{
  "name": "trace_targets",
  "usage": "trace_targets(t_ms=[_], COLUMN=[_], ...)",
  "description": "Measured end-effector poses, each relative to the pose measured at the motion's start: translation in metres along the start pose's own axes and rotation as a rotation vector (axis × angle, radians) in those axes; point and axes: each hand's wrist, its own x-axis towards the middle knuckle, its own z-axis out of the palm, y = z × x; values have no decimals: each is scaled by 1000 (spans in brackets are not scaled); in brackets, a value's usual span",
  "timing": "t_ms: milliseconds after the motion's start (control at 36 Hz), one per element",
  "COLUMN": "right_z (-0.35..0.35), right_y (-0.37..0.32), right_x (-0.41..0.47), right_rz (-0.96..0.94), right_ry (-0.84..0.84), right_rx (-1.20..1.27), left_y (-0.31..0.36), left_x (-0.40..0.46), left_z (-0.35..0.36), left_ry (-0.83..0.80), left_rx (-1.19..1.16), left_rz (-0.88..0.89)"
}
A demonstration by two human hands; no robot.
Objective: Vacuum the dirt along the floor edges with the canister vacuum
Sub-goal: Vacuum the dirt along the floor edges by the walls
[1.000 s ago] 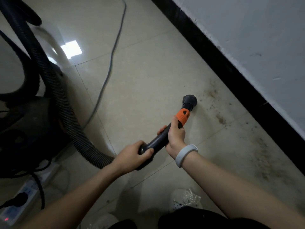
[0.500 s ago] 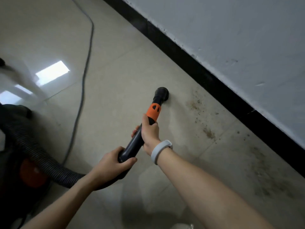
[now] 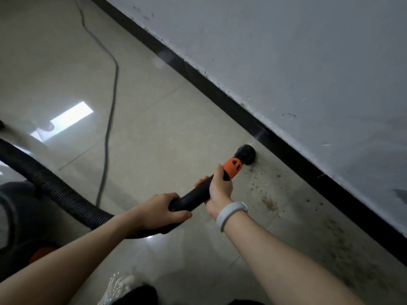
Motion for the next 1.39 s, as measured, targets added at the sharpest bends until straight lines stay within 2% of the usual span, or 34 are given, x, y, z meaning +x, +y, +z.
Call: trace_targets(t_ms=[278,417,694,778,917,1083,1222,1389], right_z=[19,7,-31,-23,19,66,71,31], right_y=[4,9,29,24,20,24,20,20], right_x=[26,32,20,24,51,72,73,59], right_rz=[-76,-138,-237,-261,-292,-262,-264,-279], right_ry=[20,37,258,257,226,63,25,119], right_rx=[-41,-90,-81,-93,-151,-357,-397,-216], left_y=[-25,-22,-27,-31,-47,-58,-60,-50], left_x=[40,56,63,66,69,66,77,75], left_z=[14,21,56,54,47,49,40,47], left_ry=[37,-90,-249,-183,75,251,257,170], left_rx=[-114,-34,-31,-108,-377,-653,-511,-281], left_rz=[98,214,370,350,266,139,178,278])
